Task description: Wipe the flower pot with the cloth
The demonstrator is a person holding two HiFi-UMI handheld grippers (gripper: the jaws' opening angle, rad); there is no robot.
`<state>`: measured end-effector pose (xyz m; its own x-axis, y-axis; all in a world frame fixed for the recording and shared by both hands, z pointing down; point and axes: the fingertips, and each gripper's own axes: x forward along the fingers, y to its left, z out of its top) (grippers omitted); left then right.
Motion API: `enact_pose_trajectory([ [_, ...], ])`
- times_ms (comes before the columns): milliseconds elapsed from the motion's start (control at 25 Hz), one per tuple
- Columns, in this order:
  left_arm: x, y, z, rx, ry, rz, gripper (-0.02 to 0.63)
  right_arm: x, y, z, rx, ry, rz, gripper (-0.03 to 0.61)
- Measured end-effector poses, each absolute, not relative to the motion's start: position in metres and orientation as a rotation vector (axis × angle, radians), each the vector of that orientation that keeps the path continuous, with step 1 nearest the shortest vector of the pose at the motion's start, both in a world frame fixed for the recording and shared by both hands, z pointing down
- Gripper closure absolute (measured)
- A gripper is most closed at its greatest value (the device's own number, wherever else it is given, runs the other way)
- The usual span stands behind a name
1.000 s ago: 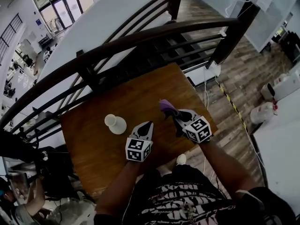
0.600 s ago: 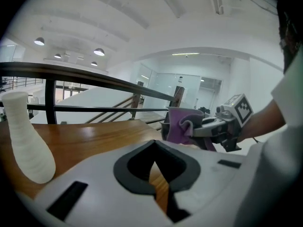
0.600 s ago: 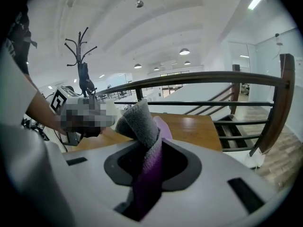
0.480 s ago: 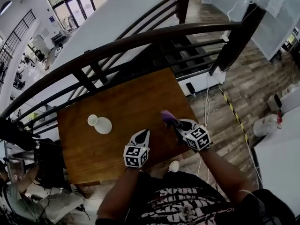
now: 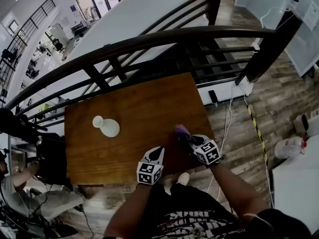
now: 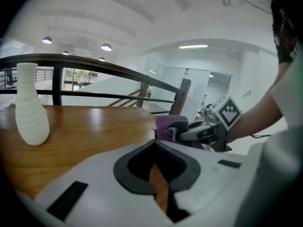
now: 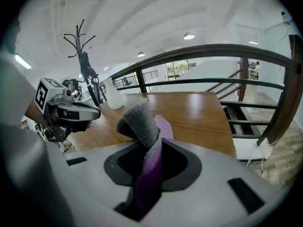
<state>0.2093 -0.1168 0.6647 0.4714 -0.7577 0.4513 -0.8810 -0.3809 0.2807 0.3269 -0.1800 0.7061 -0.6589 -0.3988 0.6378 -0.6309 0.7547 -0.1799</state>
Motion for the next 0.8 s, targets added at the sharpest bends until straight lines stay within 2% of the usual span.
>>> enact_pose_trajectory([
  [480,0.212,-0.116,0.705,2.237,-1.321,0.455,0.615,0.322,-0.172,0.755,0.690,-2.307,0.548,0.491],
  [520,0.213,-0.117,0.708,2.232,-1.313,0.475,0.615,0.320,-0.171,0.755,0.668,-2.308,0.572,0.472],
  [640,0.208,-0.118,0.710,2.164,-1.325,0.489,0.615,0.317,-0.166,0.750,0.603,-2.302,0.614,0.342],
  [800,0.197,-0.109,0.700,2.077,-1.364,0.486,0.615,0.325,-0.158,0.726,0.627,-2.345,0.606,0.321],
])
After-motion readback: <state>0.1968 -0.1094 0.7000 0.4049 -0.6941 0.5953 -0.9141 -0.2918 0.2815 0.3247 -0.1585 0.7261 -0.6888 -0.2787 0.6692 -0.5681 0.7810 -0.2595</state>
